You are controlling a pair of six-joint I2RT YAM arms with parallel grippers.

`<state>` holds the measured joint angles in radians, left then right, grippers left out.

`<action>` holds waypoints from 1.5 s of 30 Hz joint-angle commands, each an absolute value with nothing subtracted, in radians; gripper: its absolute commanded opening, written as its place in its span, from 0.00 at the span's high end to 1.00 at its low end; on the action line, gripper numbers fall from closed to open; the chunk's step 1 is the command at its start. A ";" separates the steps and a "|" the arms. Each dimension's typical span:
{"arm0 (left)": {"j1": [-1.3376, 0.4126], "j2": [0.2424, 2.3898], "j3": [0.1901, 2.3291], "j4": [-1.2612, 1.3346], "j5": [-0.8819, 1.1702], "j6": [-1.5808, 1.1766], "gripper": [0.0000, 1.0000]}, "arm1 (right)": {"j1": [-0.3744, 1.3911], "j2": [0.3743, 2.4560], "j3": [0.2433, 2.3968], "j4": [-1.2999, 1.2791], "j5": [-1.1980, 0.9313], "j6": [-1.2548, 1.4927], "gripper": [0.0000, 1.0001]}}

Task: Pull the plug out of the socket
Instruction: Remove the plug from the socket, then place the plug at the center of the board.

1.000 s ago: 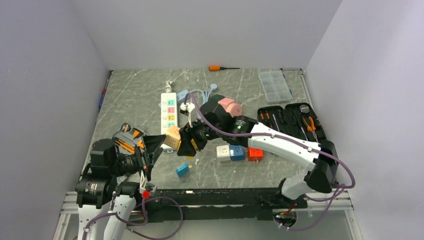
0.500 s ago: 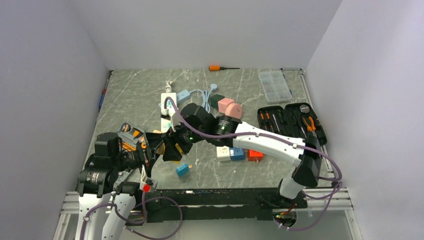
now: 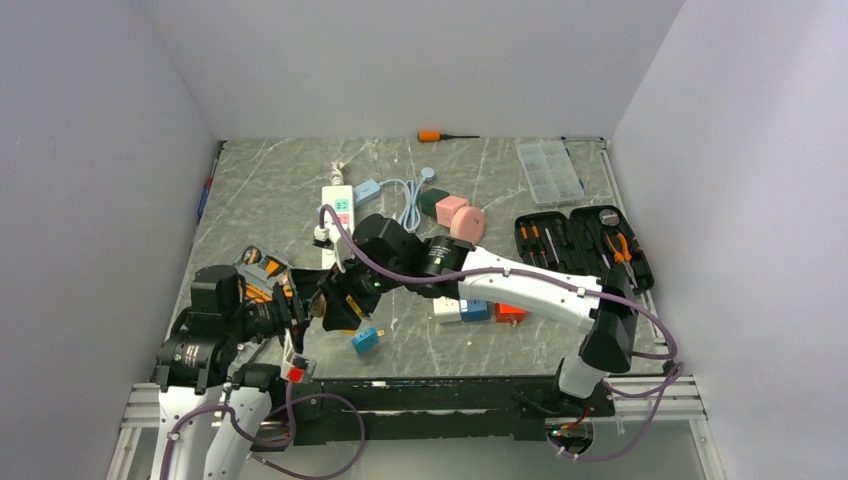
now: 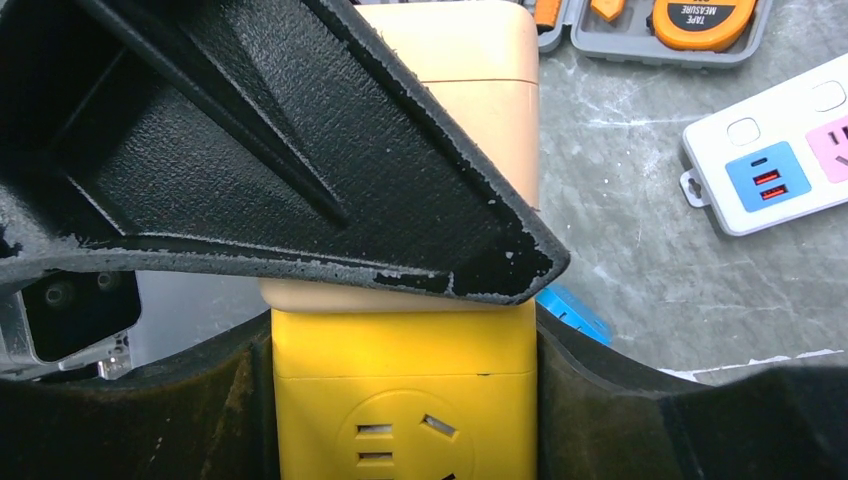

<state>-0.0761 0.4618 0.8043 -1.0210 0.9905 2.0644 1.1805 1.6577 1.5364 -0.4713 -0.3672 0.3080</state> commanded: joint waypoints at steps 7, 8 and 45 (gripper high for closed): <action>-0.086 0.421 0.750 -0.920 0.963 2.154 1.00 | 1.169 1.613 1.490 -0.391 -0.358 0.325 1.00; -0.086 0.420 0.740 -0.895 0.946 2.141 1.00 | 1.168 1.598 1.473 -0.393 -0.357 0.326 1.00; -0.170 0.750 0.554 -0.406 0.492 2.291 1.00 | 1.007 1.269 1.037 -0.461 -0.284 0.417 1.00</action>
<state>-0.1047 0.7143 0.5369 -0.5648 0.5449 2.0701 1.0821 1.2858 1.0664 -0.5266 -0.3161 0.3935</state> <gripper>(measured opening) 0.663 0.633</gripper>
